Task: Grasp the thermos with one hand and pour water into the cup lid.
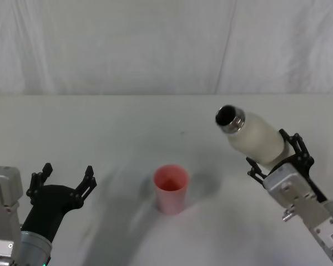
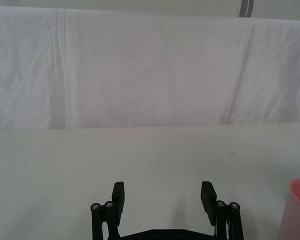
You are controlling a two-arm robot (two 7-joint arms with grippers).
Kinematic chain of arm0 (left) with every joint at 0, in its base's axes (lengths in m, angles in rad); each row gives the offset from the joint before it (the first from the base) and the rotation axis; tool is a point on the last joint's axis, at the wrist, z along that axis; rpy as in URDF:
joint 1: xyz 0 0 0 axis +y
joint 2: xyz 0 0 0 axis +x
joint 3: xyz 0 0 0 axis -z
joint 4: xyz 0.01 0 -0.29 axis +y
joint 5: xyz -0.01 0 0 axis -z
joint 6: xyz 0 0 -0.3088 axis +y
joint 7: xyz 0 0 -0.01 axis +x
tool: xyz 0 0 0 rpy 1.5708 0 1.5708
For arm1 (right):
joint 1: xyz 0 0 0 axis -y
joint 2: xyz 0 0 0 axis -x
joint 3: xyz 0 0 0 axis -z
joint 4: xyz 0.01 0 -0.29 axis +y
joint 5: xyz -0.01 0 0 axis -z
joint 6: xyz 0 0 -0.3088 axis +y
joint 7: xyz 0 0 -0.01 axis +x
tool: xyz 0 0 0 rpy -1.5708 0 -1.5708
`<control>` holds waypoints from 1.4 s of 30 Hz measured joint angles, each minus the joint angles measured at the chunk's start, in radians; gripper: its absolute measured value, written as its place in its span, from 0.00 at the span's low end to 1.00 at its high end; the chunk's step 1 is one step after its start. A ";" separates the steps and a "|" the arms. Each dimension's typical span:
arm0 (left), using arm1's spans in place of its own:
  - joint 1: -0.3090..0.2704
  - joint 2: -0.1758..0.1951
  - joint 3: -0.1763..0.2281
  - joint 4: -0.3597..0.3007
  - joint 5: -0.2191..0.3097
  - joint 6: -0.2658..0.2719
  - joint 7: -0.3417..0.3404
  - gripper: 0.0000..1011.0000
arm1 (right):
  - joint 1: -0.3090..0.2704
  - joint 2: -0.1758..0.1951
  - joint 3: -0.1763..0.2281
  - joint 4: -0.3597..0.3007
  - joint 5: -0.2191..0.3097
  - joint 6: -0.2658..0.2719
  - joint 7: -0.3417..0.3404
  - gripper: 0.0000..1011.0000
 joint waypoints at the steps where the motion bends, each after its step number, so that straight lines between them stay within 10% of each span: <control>1: 0.000 0.000 0.000 0.000 0.000 0.000 0.000 0.99 | 0.000 0.003 -0.003 -0.001 -0.008 0.002 0.000 0.94; 20: 0.000 0.000 0.000 0.000 0.000 0.000 0.000 0.99 | 0.027 0.095 -0.064 -0.012 -0.213 0.079 0.027 0.94; 42: 0.000 0.000 0.000 0.000 0.000 0.000 0.000 0.99 | 0.060 0.143 -0.106 -0.024 -0.322 0.110 0.032 0.94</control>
